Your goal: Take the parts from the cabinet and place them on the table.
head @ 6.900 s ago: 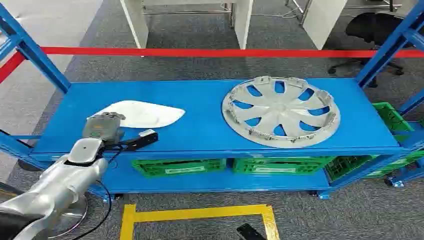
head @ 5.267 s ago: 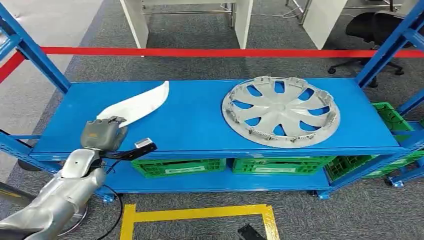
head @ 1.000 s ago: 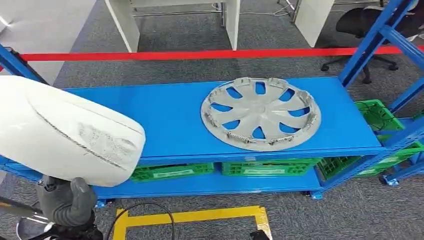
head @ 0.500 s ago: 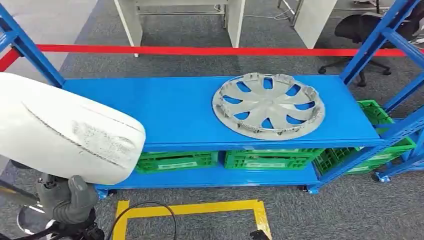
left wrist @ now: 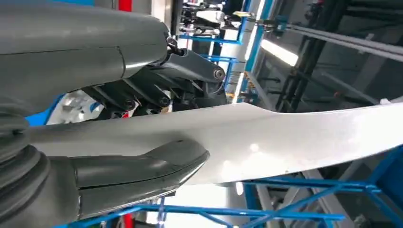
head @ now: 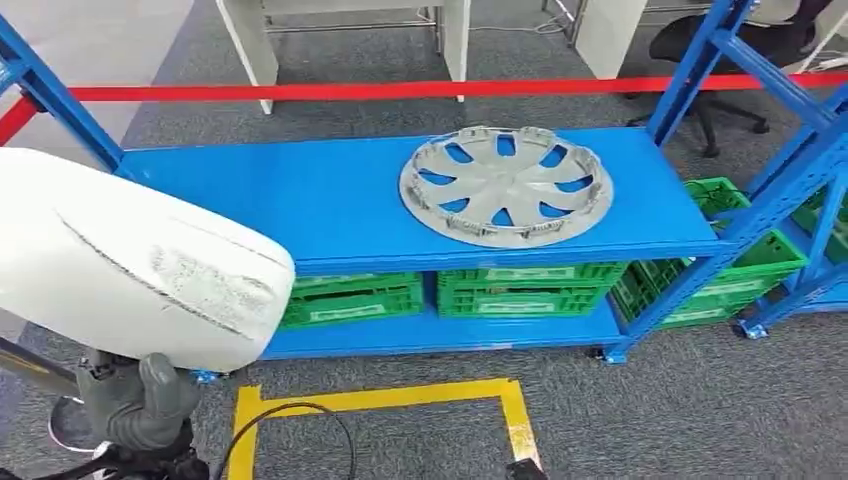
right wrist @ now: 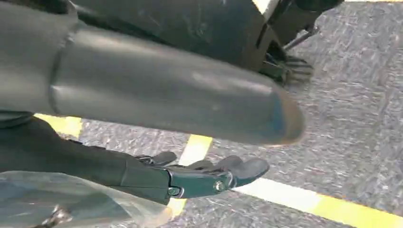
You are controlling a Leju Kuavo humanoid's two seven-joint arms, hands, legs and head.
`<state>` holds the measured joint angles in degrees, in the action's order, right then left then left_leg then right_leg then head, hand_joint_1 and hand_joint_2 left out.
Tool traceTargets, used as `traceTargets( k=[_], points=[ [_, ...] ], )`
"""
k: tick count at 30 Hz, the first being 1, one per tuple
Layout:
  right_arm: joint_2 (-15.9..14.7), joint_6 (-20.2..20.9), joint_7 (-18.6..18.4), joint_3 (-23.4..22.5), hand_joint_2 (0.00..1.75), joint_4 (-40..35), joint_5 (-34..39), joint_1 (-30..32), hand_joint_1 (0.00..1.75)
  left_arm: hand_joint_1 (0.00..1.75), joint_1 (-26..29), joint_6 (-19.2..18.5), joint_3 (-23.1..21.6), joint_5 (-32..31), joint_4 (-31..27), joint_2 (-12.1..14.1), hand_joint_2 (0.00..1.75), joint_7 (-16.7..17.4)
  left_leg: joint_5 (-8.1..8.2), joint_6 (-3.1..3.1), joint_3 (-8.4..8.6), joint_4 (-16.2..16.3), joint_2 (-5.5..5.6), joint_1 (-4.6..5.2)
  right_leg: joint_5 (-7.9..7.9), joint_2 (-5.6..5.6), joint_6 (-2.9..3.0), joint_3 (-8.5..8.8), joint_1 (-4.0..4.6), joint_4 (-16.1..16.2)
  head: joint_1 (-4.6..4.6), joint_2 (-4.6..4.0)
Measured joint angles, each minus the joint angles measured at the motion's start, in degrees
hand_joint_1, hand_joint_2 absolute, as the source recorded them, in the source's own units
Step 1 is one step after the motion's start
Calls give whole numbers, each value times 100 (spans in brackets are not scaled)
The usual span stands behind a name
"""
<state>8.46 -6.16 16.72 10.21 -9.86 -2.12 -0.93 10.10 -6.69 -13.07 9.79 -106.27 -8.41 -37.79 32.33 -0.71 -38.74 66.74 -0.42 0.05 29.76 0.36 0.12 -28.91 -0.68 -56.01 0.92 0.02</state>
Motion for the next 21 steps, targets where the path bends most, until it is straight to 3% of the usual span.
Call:
traceTargets(
  k=[1,2,3,4,6,7,8,11,12,13,14,15,16,17,18,19,20,21],
  points=[
    [2,-18,2,0,0,-2,-2,1,0,175,4,0,0,0,0,7,175,0,249,-24,-60,412,0,-16,-55,1,-2,-9,3,-7,-2,0],
    [2,-33,2,0,0,0,-2,2,0,175,10,0,0,4,2,9,175,0,338,-43,-73,721,0,-25,-109,2,-4,-95,4,-23,0,0],
    [9,-54,4,-2,0,-2,-2,5,0,175,19,2,2,17,2,11,175,0,229,-53,-13,830,1,-34,-170,4,-9,-191,4,-55,-5,0],
    [13,-70,4,-2,0,0,-2,8,0,175,27,2,4,33,2,13,175,0,38,-50,156,703,1,-44,-211,5,-17,-282,3,-86,-2,0],
    [26,-85,2,-4,0,0,-2,8,0,175,27,0,4,35,2,13,175,0,-293,-7,751,-155,3,-46,-270,0,-36,-421,3,-155,-2,0],
    [39,-85,0,-7,0,0,-2,7,0,175,24,-4,4,35,2,13,175,0,-270,30,1055,-636,19,-41,-293,-7,-52,-458,3,-179,-2,0],
    [50,-87,-2,-11,0,0,0,4,0,175,27,-11,6,37,2,11,175,-2,-169,61,1223,-944,31,-20,-325,-14,-90,-499,34,-205,4,0],
    [59,-87,-4,-31,0,0,2,6,0,175,29,-17,11,44,2,9,175,-4,-171,107,1164,-1002,30,18,-463,0,-194,-565,4,-191,4,0],
    [59,-87,-4,-35,0,4,4,19,0,175,33,-20,11,46,2,4,175,-4,-252,184,1114,-1059,21,-18,-460,-5,-238,-605,9,-203,7,0],
    [59,-81,-2,-42,0,4,13,17,0,175,28,-24,11,46,2,0,175,-4,-313,222,1070,-1066,-14,-27,-274,-17,-259,-635,-3,-282,9,0],
    [59,-72,-4,-44,0,4,18,23,0,175,28,-28,11,46,2,-4,175,-4,-363,283,991,-1064,-14,-26,69,-19,-274,-746,0,-512,35,0],
    [59,-68,-2,-46,0,4,22,23,0,175,36,-31,11,46,2,-4,175,-4,-419,295,922,-1059,-17,-19,407,-21,-283,-848,-2,-871,52,0],
    [59,-68,-2,-48,0,4,26,21,0,175,37,-31,11,46,2,-4,175,-4,-462,301,876,-1054,-19,-14,600,-21,-296,-916,-2,-1163,48,0],
    [59,-68,-2,-48,0,4,28,18,0,175,37,-33,11,46,2,-2,175,-4,-484,303,849,-1052,-20,-10,673,-21,-301,-949,-2,-1294,41,0],
    [59,-68,-2,-50,0,4,31,15,0,175,37,-35,11,48,2,-2,175,-4,-563,305,739,-1038,-24,-1,805,-22,-313,-1035,-1,-1716,52,0],
    [59,-68,-2,-52,0,4,33,17,0,175,39,-35,11,46,2,-2,175,-4,-623,301,643,-1024,-26,3,731,-22,-321,-1030,-1,-1917,48,0],
    [59,-68,-2,-57,0,4,33,19,0,175,42,-37,13,46,2,-2,175,-4,-683,290,543,-1000,-29,3,499,-21,-322,-912,-2,-1891,55,0],
    [59,-66,-2,-59,0,4,33,19,0,175,43,-35,13,48,2,-2,175,-4,-737,273,442,-972,-30,2,211,-20,-324,-678,-6,-1642,52,0]
  ],
)
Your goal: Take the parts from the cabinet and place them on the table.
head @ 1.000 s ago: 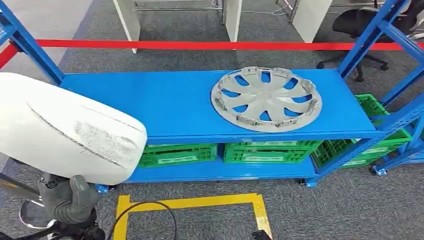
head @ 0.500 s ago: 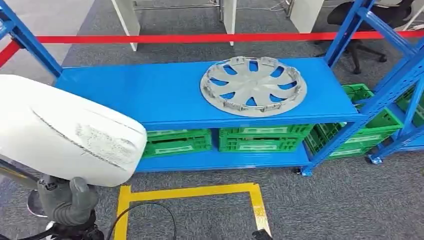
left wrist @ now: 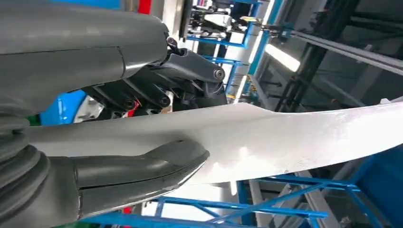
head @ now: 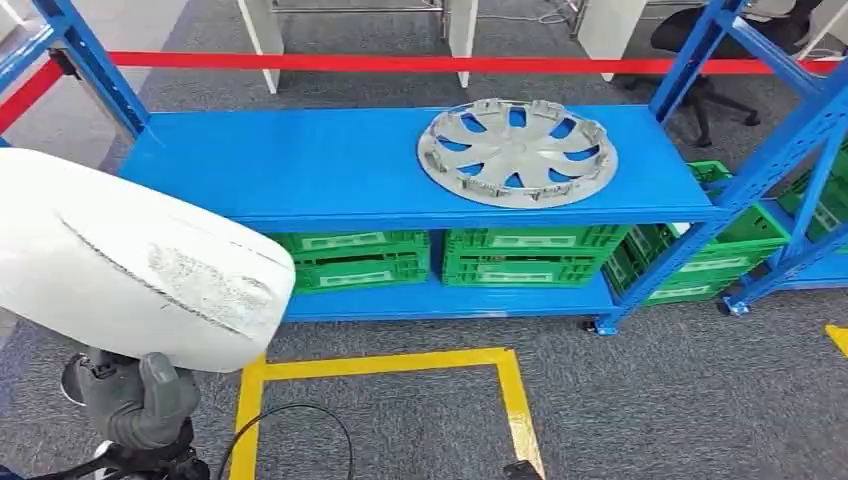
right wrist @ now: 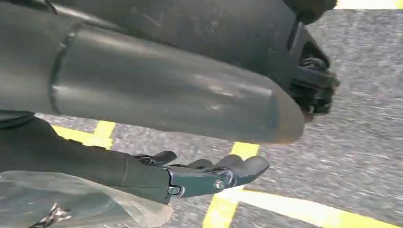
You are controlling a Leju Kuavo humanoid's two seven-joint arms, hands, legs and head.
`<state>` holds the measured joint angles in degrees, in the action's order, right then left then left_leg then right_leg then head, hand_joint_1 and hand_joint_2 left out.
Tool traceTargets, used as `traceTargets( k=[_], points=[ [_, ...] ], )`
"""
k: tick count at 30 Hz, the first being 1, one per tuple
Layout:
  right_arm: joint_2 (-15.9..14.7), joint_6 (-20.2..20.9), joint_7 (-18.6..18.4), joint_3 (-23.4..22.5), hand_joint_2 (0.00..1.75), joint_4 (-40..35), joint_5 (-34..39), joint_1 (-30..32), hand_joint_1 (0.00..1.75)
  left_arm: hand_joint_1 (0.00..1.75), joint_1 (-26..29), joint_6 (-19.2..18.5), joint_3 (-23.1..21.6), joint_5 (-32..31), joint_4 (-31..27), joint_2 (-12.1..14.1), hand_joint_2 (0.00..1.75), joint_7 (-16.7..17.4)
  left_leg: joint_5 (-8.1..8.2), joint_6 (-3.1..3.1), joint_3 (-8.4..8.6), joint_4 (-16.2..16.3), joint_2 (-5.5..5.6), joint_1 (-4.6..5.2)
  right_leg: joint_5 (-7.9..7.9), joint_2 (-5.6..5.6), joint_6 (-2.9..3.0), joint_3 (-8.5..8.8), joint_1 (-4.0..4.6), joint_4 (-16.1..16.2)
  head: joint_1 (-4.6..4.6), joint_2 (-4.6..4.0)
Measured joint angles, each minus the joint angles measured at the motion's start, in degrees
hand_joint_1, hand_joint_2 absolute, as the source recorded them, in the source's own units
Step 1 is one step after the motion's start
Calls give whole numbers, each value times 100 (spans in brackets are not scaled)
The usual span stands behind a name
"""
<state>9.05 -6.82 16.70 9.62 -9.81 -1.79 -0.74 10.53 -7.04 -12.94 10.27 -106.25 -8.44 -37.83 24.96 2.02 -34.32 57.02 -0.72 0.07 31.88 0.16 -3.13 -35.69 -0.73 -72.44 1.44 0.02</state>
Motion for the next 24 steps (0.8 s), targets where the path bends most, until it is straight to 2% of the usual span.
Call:
traceTargets(
  k=[1,2,3,4,5,6,7,8,9,11,12,13,14,15,16,17,18,19,21,22,23,24],
  points=[
    [0,0,0,-4,0,0,0,-5,0,175,0,0,0,0,0,0,175,0,-47,-23,-85,31,1,-5,-177,0,2,303,-6,404,0,0],
    [0,0,0,-11,0,0,0,-17,0,175,0,0,0,0,0,-2,175,0,-89,-55,-138,81,3,-1,-167,0,2,699,-16,956,2,0],
    [2,0,2,-13,0,-2,0,-29,0,175,3,-2,2,0,-2,-2,175,0,-113,-90,-206,137,7,33,53,0,4,1088,-2,1486,17,0],
    [2,0,7,-17,0,-2,0,-38,0,175,2,-4,2,0,-2,0,175,0,-152,-110,-220,158,1,37,159,-23,70,1164,3,1687,-2,0],
    [2,0,7,-17,0,-2,2,-26,0,175,4,-11,0,0,-2,-2,175,0,-219,-127,-223,157,-8,34,141,-30,95,1055,10,1661,4,0],
    [2,2,9,-20,0,-2,0,-23,0,175,5,-11,0,0,-2,-4,175,0,-270,-161,-225,130,-8,24,121,-28,131,1031,31,1634,9,0],
    [2,4,4,-20,0,0,2,5,0,175,11,-13,0,0,-2,-2,175,0,-313,-191,-242,136,-3,22,62,-11,193,980,10,1648,9,0],
    [11,18,9,-22,0,4,2,-3,0,175,23,-13,2,0,-2,0,175,0,-160,-235,-288,182,20,-2,7,17,242,922,-6,1644,-2,0],
    [15,22,9,-26,0,4,18,1,0,175,29,-13,2,0,-2,2,175,0,184,-267,-333,363,26,-4,-54,19,286,855,-4,1644,-18,0],
    [15,63,15,-37,0,4,20,-4,0,175,29,-13,2,-11,-2,11,175,0,929,-320,-443,1156,26,-24,-189,30,323,700,6,1635,-33,0],
    [15,81,24,-41,0,4,30,-3,0,175,34,-13,2,-15,-2,13,175,0,1113,-332,-477,1544,26,-31,-251,34,322,658,11,1625,-31,0],
    [15,103,37,-44,0,4,39,-2,0,175,36,-13,2,-17,-2,15,175,0,1104,-336,-465,1809,27,-32,-318,39,321,569,16,1601,-33,0],
    [15,123,64,-48,0,4,59,1,0,175,39,-15,2,-17,-2,17,175,0,924,-329,-370,1833,30,-31,-378,43,320,460,18,1564,-33,0],
    [15,158,85,-52,0,4,68,1,0,175,43,-20,4,-18,-2,17,175,0,701,-311,-190,1660,30,-31,-424,43,315,356,21,1526,-31,0],
    [15,182,109,-57,0,4,68,1,0,175,43,-31,4,-18,-2,20,175,0,531,-283,95,1268,31,-29,-458,40,306,269,24,1489,-33,0],
    [22,201,133,-59,0,4,68,-1,0,175,41,-37,4,-17,-2,20,175,-2,443,-233,480,686,40,-22,-499,33,297,202,26,1455,-33,0],
    [35,219,157,-63,0,4,72,0,0,175,37,-42,4,-17,-4,20,175,0,607,-190,774,186,55,-4,-536,28,277,158,40,1438,-31,0],
    [39,227,173,-68,0,4,74,1,0,175,40,-50,9,-26,-7,20,175,-2,651,-183,910,-73,55,7,-584,22,247,133,48,1428,-22,0],
    [46,256,192,-74,0,4,66,-5,0,175,44,-52,11,-61,-7,20,175,-4,644,-163,828,-77,56,46,-690,32,174,67,17,1440,-35,0],
    [46,256,197,-74,0,4,51,7,0,175,53,-50,13,-63,-7,20,175,-4,587,-112,786,-88,53,52,-746,34,126,49,17,1453,-26,0],
    [46,256,203,-74,0,15,31,23,0,175,55,-50,13,-63,-7,17,175,-4,486,-52,718,-150,32,-9,-683,24,97,7,6,1415,-37,0],
    [46,251,210,-74,0,15,17,15,0,175,51,-50,13,-63,-7,15,175,-4,418,-13,637,-149,17,3,-403,7,65,-59,8,1306,-37,0]
  ],
)
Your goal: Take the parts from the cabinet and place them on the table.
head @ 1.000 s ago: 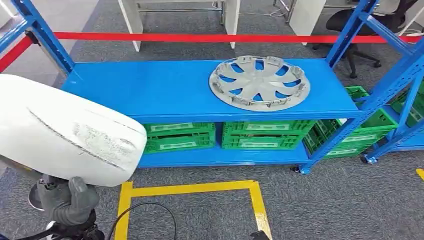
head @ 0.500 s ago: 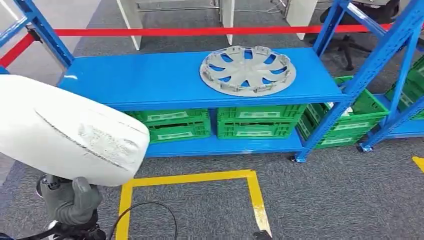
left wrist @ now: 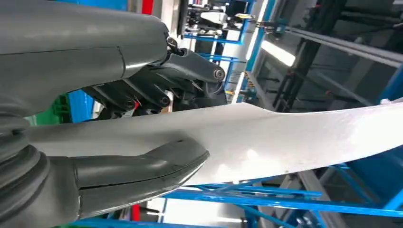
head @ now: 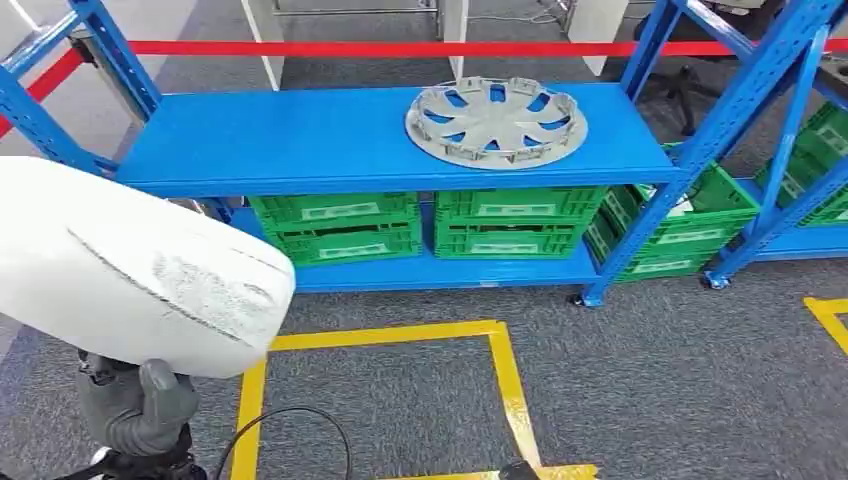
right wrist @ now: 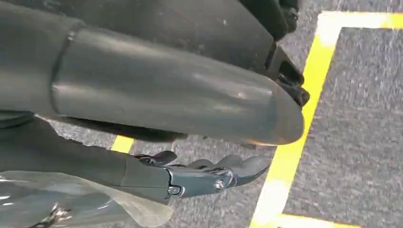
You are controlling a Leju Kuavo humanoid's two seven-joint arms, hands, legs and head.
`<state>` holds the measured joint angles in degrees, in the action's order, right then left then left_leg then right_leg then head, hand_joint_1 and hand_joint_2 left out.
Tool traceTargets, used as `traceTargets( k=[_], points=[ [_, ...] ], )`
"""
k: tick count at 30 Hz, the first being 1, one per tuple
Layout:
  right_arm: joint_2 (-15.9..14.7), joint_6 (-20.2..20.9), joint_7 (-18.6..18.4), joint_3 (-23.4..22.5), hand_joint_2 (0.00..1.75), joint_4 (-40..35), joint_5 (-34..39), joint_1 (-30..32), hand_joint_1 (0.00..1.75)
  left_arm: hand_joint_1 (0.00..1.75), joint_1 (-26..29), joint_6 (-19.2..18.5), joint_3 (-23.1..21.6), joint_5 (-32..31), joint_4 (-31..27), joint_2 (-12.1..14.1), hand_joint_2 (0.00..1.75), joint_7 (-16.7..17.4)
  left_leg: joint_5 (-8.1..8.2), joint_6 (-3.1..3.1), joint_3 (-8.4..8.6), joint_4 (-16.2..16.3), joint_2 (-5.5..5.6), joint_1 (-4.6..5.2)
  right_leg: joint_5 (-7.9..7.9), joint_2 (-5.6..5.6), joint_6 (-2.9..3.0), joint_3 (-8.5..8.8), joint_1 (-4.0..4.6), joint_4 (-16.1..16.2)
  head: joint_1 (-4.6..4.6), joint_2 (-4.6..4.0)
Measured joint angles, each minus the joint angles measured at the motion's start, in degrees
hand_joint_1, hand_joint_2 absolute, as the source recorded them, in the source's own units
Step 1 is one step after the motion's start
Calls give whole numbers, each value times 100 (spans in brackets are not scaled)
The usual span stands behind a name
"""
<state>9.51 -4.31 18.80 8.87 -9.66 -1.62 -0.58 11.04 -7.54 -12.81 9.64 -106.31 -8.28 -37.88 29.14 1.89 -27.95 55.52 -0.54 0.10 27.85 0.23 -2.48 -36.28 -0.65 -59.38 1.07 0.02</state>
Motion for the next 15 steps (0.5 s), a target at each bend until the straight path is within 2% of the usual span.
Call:
traceTargets(
  k=[1,2,3,4,5,6,7,8,9,10,11,13,14,15],
  points=[
    [0,2,2,0,0,0,-4,10,0,175,4,0,0,2,0,-2,175,0,-60,52,-82,2,-4,2,390,-4,-22,-108,-3,-288,48,0],
    [0,4,2,0,0,0,-4,10,0,175,11,0,0,2,0,-2,175,0,-126,56,-165,7,-9,9,725,-4,-43,-185,-5,-685,46,0],
    [0,9,2,0,0,0,-2,6,0,175,14,0,0,2,0,-2,175,6,-193,61,-247,9,-11,16,955,-3,-61,-260,-4,-1098,39,0],
    [-2,22,0,0,0,0,7,1,0,175,17,7,2,7,2,-2,175,7,-270,59,-359,19,-13,20,993,-4,-78,-300,-3,-1442,55,0],
    [-2,28,-7,0,0,0,20,3,0,175,26,24,2,7,0,-2,175,9,-333,51,-468,26,-14,20,777,-4,-86,-250,-4,-1589,50,0],
    [-2,41,-22,-2,0,0,50,9,0,175,35,44,6,15,0,-2,175,7,-389,41,-565,41,-41,19,448,-2,-96,-132,-5,-1542,55,0],
    [-2,46,-37,-9,0,0,63,8,0,175,37,63,9,22,0,-2,175,7,-442,24,-665,74,-65,15,145,7,-100,73,-9,-1335,54,0],
    [-2,53,-42,-11,0,0,74,3,0,175,36,72,9,22,0,-2,175,4,-482,1,-744,113,-82,9,41,45,-105,369,-12,-958,55,0],
    [0,66,-44,-13,0,-2,94,-12,0,175,37,81,9,24,0,-7,175,4,-509,-31,-768,164,-94,29,199,199,-110,753,-14,-431,59,0],
    [0,83,-52,-20,0,-2,107,-31,0,175,47,85,9,33,-4,-11,175,4,-517,-46,-813,252,-121,52,416,314,-95,1225,4,236,77,0],
    [0,92,-57,-31,0,-2,122,-51,0,175,47,85,15,46,-11,-11,175,2,-551,-86,-831,289,-171,59,588,265,-10,1238,4,433,59,0],
    [0,114,-59,-61,0,-2,149,-46,0,175,43,85,15,50,-13,-15,175,4,-622,-151,-852,279,-277,35,573,149,79,1159,29,390,59,0],
    [0,122,-66,-70,0,-2,151,-29,0,175,37,85,15,50,-13,-15,175,4,-616,-172,-863,299,-292,33,518,115,161,1138,3,412,55,0],
    [2,127,-70,-83,0,0,153,-9,0,175,38,85,15,50,-13,-18,175,4,-448,-227,-891,380,-172,5,481,95,195,1114,0,410,52,0]
  ],
)
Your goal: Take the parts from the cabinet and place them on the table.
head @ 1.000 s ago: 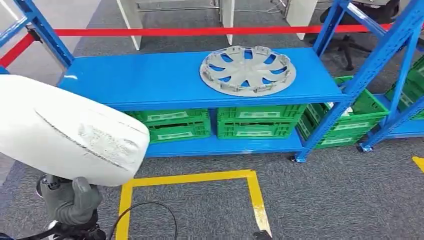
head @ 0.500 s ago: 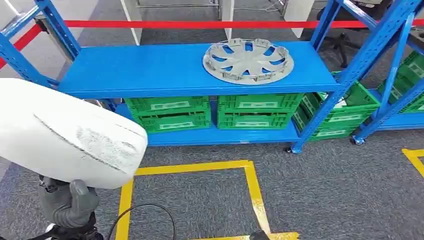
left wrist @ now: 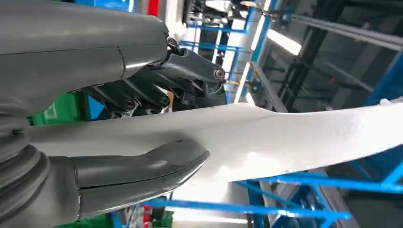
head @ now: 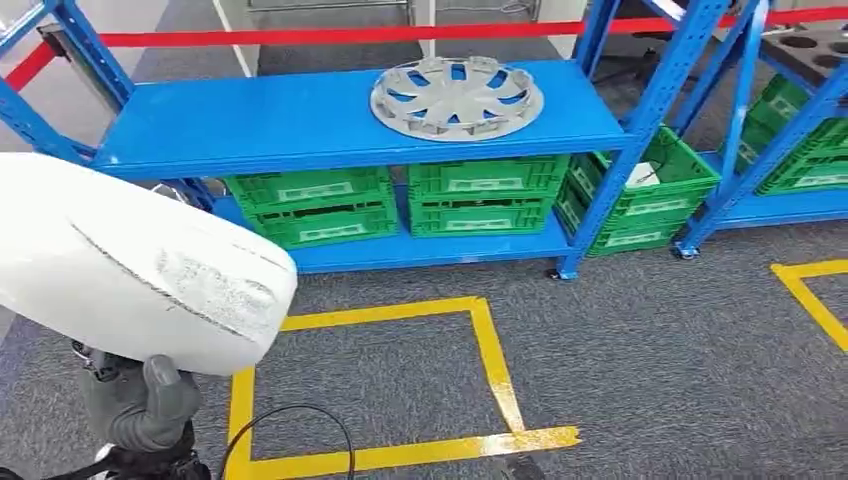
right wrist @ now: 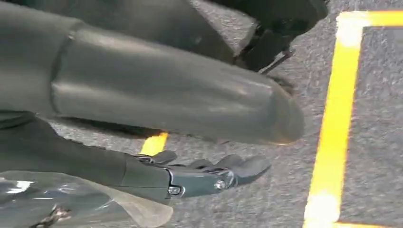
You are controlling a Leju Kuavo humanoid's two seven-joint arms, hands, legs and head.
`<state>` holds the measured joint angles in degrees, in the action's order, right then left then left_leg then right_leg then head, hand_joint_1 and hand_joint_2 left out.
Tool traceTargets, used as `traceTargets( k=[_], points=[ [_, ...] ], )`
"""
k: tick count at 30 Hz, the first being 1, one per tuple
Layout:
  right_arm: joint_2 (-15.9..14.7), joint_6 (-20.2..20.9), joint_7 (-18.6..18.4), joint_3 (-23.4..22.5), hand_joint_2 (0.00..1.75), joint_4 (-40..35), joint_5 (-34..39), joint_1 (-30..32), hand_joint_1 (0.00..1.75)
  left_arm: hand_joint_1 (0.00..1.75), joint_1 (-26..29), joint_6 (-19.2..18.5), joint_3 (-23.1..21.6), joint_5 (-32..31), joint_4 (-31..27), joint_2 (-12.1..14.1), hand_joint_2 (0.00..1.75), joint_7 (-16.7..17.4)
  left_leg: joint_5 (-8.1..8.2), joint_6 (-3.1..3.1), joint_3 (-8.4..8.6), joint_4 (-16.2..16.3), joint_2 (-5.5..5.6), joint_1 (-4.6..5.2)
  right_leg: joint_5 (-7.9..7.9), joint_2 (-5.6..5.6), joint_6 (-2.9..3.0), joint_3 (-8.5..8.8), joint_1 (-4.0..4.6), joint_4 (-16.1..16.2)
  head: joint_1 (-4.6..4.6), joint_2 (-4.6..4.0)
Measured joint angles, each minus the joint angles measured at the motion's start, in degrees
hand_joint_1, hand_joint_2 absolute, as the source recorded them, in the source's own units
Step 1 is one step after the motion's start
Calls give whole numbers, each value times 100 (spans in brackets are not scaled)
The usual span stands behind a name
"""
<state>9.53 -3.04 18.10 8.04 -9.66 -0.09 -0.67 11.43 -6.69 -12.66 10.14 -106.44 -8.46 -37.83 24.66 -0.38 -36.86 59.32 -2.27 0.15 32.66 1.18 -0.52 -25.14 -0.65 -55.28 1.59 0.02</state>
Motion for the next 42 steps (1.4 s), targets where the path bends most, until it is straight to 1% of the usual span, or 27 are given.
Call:
traceTargets(
  k=[2,4,6,7,8,9,10,13,14,16,17,19,20,22,27,29,30,31,32,33,34,36,37,38,40,41,42],
  points=[
    [0,0,-4,-17,0,0,0,26,0,175,9,2,2,0,0,4,175,0,630,-68,-196,745,129,-21,-74,-69,46,-82,5,-6,-20,0],
    [0,4,-4,-24,0,0,0,28,0,175,14,2,2,2,2,9,175,0,974,-87,-385,1537,142,-22,-136,-159,53,-163,17,-21,-15,0],
    [0,2,-4,-26,0,0,2,33,0,175,14,2,2,7,2,11,175,0,812,-59,-218,1455,147,-21,-182,-259,54,-168,29,-50,-15,0],
    [0,2,-4,-28,0,0,2,34,0,175,12,2,2,7,2,9,175,0,564,-21,36,1029,174,-20,-199,-334,48,-195,38,-80,-13,0],
    [0,7,-4,-28,0,0,2,34,0,175,11,2,2,7,2,9,175,0,290,35,333,497,282,-14,-199,-403,48,-204,51,-98,-20,0],
    [13,15,-6,-28,0,0,2,36,0,175,7,2,2,9,2,9,175,0,222,125,519,126,542,-15,-198,-449,46,-243,26,-107,-13,0],
    [35,18,-4,-35,0,2,7,5,0,175,28,2,2,9,2,13,175,4,249,166,563,76,750,-43,-219,-506,9,-304,29,-138,33,0],
    [53,37,-22,-39,0,2,4,4,0,175,7,-2,15,13,-7,4,175,4,221,142,529,-33,609,7,-305,-706,-113,-428,-71,-121,-39,2],
    [52,35,-22,-39,0,2,4,11,0,175,-8,-2,13,13,-7,-2,175,4,213,160,585,-192,513,-18,-293,-749,-147,-443,-37,-120,-57,2],
    [52,35,-22,-50,0,2,4,3,0,175,-24,-4,11,15,-5,-20,175,2,260,214,672,-392,364,-51,-35,-289,-192,-685,-26,-446,8,2],
    [50,33,-22,-55,0,2,4,-14,0,175,-23,-4,20,13,-5,-22,175,0,261,214,664,-388,287,-55,147,-200,-228,-881,-28,-858,4,2],
    [46,28,-22,-59,0,2,4,-12,0,175,-6,-4,24,13,-5,-20,175,2,274,223,658,-370,105,-54,438,-165,-285,-1330,-46,-1750,15,2],
    [46,28,-22,-59,0,2,4,4,0,175,-8,-4,24,13,-5,-22,175,4,280,224,657,-358,29,-54,402,-157,-302,-1421,-51,-1894,24,2],
    [44,28,-22,-61,0,2,4,20,0,175,-9,-4,24,13,-2,-22,175,4,302,207,660,-334,-75,-61,82,-122,-323,-1269,-62,-1538,24,0],
    [44,28,-22,-61,0,2,4,21,0,175,-9,-4,24,13,-5,-22,175,4,305,203,660,-330,-85,-62,32,-114,-324,-1232,-63,-1459,22,0],
    [37,28,-22,-61,0,2,4,22,0,175,-10,-4,22,13,-5,-24,175,4,327,181,661,-299,-140,-74,-247,-58,-329,-984,-68,-943,22,2],
    [44,26,-24,-63,0,2,7,-14,0,175,-12,-7,24,13,-5,-28,175,2,396,69,628,-168,-300,-12,-361,195,-172,-652,-4,-276,29,0],
    [44,26,-22,-63,0,2,4,18,0,175,-18,-7,22,11,-5,-28,175,4,395,34,644,-162,-422,-27,-387,68,-93,-691,6,-290,26,2],
    [44,26,-22,-63,0,2,4,26,0,175,-29,-7,22,11,-5,-28,175,4,484,-13,625,-117,-310,-56,-412,21,-47,-689,-16,-276,26,0],
    [44,20,-24,-65,0,2,7,24,0,175,-29,-4,24,13,-5,-28,175,2,674,-26,558,79,-51,-73,-429,-32,-15,-702,-15,-276,15,2],
    [44,22,-22,-65,0,2,4,15,0,175,-27,-4,24,13,-5,-24,175,2,937,-32,402,496,85,-77,-444,-91,10,-717,-15,-276,13,0],
    [44,37,-24,-66,0,2,7,8,0,175,-10,-2,26,13,-5,-17,175,4,1344,-28,7,1443,150,-70,-468,-229,48,-753,7,-280,11,2],
    [44,39,-33,-68,0,2,11,13,0,175,-7,0,28,13,-2,-15,175,9,1388,-14,-98,1689,152,-69,-477,-303,55,-764,18,-281,18,0],
    [44,44,-41,-68,0,2,17,23,0,175,-6,2,26,13,-2,-15,175,18,1281,11,-68,1636,155,-68,-489,-378,60,-766,31,-282,18,0],
    [44,53,-59,-74,0,2,24,28,0,175,-7,9,26,13,-5,-15,175,20,740,99,314,814,229,-65,-507,-554,55,-755,51,-282,15,0],
    [46,63,-66,-74,0,2,24,24,0,175,-9,15,26,13,-5,-15,175,22,486,158,538,310,382,-55,-514,-630,48,-752,55,-282,15,2],
    [64,68,-76,-76,0,2,31,18,0,175,-10,17,28,13,-5,-15,175,24,478,231,650,51,761,-65,-532,-673,29,-786,36,-286,33,0]
  ],
)
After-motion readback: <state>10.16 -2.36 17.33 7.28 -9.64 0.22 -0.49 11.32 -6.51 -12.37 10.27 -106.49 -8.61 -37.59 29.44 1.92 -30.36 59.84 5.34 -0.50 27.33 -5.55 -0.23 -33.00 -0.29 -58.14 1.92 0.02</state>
